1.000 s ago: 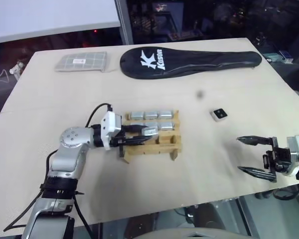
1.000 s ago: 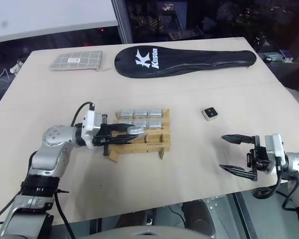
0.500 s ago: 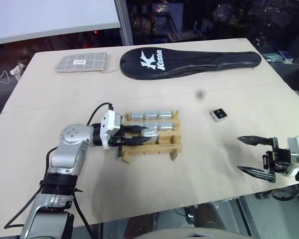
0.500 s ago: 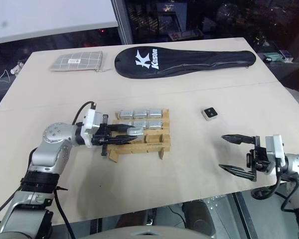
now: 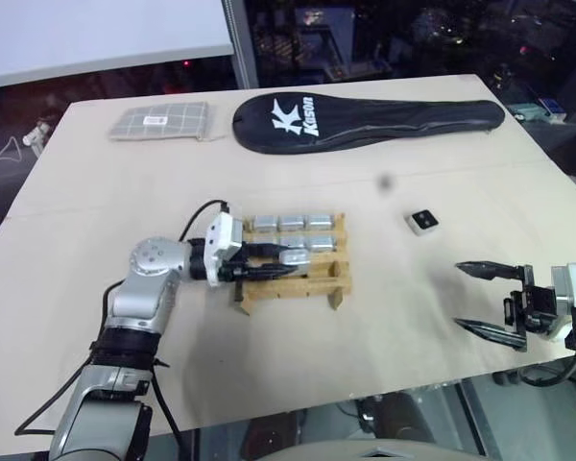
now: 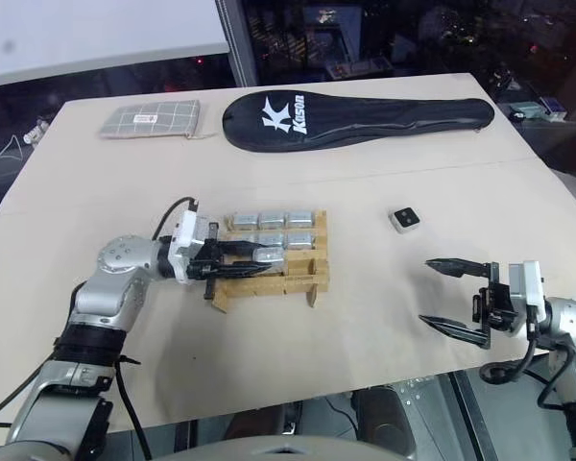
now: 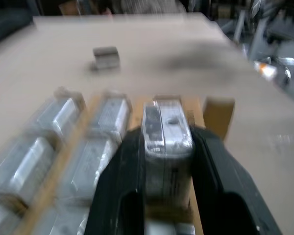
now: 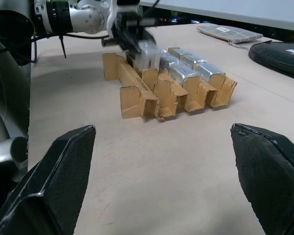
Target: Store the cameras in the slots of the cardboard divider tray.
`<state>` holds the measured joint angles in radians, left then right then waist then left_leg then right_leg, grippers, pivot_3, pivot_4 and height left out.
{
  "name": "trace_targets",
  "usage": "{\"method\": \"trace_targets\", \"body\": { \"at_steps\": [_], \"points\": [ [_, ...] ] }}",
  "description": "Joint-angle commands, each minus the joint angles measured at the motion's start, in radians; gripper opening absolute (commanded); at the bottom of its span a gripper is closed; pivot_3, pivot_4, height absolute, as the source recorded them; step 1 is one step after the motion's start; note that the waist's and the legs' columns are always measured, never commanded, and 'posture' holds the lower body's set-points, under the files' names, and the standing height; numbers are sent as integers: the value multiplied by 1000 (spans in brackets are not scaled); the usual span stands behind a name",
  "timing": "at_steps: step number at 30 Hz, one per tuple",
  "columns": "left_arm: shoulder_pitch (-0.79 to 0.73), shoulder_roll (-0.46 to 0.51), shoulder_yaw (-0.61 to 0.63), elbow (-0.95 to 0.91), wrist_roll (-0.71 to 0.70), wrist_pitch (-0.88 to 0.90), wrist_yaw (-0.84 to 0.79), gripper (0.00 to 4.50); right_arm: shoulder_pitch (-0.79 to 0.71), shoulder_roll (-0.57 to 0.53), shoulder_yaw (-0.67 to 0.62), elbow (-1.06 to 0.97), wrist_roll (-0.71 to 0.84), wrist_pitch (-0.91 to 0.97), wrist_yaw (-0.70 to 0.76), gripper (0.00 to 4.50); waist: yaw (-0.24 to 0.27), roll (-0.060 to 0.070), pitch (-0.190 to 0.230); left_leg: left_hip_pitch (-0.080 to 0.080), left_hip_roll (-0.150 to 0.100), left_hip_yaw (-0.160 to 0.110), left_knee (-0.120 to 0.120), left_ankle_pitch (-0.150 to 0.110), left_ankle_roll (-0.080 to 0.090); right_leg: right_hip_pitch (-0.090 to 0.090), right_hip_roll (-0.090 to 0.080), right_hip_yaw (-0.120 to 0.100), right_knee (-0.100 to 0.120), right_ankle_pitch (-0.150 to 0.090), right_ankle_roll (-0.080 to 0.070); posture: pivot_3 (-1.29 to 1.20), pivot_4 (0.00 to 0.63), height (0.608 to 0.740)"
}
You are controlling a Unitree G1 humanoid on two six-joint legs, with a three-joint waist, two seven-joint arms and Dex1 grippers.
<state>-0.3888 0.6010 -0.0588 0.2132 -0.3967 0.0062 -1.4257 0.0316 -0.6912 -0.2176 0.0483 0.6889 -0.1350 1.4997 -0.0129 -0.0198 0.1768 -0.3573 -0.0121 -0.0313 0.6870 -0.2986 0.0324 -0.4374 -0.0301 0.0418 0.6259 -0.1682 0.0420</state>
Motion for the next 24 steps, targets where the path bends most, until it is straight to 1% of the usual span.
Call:
{"method": "trace_targets", "body": {
  "at_steps": [1,6,10,12,13,14,15,17,18,19,22,24],
  "points": [
    [-15,-3,-17,21,21,-19,-12,716,-8,2,-38,-19,5,-17,3,4387,0,0,0,0,0,0,0,0,0,0,0,0,0,0,0,0,150,740],
    [-28,-9,-19,43,32,-21,-13,716,-6,7,-36,-18,2,-20,3,4387,0,0,0,0,0,0,0,0,0,0,0,0,0,0,0,0,150,740],
    [-28,-1,-13,36,18,28,-9,716,-4,9,-39,-19,2,-21,2,4387,0,0,0,0,0,-1,0,0,0,0,0,0,0,0,0,0,150,740],
    [-34,4,-9,31,20,56,6,1747,-6,10,-39,-15,-1,-22,3,4500,0,0,0,0,0,-1,0,0,0,0,0,0,0,0,0,0,150,740],
    [-36,6,-8,27,17,72,7,2051,-7,10,-39,-13,-2,-23,3,4500,0,0,0,0,0,-1,0,0,0,1,0,0,0,0,0,0,150,740],
    [-37,6,-5,17,6,86,2,2507,-7,11,-39,-12,-2,-24,3,4500,0,0,0,0,0,-1,0,0,0,1,0,0,0,0,0,0,150,740],
    [-44,-12,12,17,-8,56,5,3048,-8,12,-38,-12,-3,-23,3,4500,0,0,0,0,0,-1,0,0,0,1,0,0,0,0,0,0,150,740],
    [-57,-24,31,14,-28,3,-17,3861,-9,13,-37,-12,-5,-23,1,4500,3,0,0,0,0,-1,0,0,0,1,-1,-1,0,0,0,0,150,740],
    [-64,-23,44,7,-40,0,-21,4359,-9,13,-37,-12,-8,-24,-4,4500,3,0,0,0,0,-1,1,0,0,1,-1,-1,0,0,0,0,150,740],
    [-69,-13,55,-7,-55,14,-30,4445,-9,14,-36,-12,-11,-23,-8,4500,3,0,0,0,0,-1,1,0,0,1,-1,-1,0,0,0,0,150,740],
    [-78,19,87,-54,-90,47,-35,4445,-10,14,-37,-16,-16,-17,-24,4500,1,0,0,0,0,-1,1,0,0,1,0,-1,0,0,0,0,150,740],
    [-70,64,137,-159,-169,158,-7,4445,-13,21,-39,-31,-25,6,-85,4500,-3,0,0,0,0,-1,1,0,0,0,0,-1,0,0,0,0,150,740]
  ]
}}
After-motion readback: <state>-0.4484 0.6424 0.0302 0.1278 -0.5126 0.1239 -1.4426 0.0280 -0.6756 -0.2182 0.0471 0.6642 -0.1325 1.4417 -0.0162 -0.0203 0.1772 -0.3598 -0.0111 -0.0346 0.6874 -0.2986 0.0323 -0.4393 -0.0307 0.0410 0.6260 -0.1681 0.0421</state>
